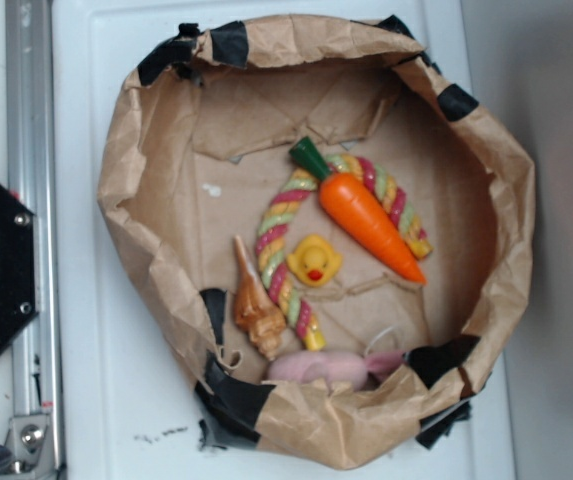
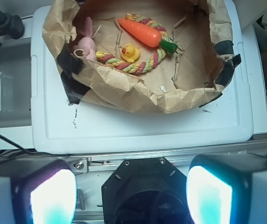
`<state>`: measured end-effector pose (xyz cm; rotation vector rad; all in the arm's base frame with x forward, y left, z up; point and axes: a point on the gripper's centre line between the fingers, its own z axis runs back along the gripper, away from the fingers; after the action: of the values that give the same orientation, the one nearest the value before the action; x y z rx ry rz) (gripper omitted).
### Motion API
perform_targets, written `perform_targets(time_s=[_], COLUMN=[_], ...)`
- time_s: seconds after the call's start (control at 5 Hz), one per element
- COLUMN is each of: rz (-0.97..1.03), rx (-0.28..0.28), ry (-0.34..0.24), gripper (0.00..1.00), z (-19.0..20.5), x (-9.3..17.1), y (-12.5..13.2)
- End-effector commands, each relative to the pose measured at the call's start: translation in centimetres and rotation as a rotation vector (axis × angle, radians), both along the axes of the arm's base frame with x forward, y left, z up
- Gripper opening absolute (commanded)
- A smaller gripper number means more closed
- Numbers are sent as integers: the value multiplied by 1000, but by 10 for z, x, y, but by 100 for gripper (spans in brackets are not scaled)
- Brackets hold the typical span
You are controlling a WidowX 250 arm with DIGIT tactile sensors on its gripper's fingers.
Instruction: Grab the carrot.
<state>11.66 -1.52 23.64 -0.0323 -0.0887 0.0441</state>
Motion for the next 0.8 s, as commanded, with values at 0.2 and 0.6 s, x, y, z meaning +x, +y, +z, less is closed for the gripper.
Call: perform_targets(time_s=[0.2,0.6], rz=[40,-33], rx=[14,-32], ry=[-33,-130], gripper=[100,100], z=[-40,-85], x=[50,138], y=[24,48])
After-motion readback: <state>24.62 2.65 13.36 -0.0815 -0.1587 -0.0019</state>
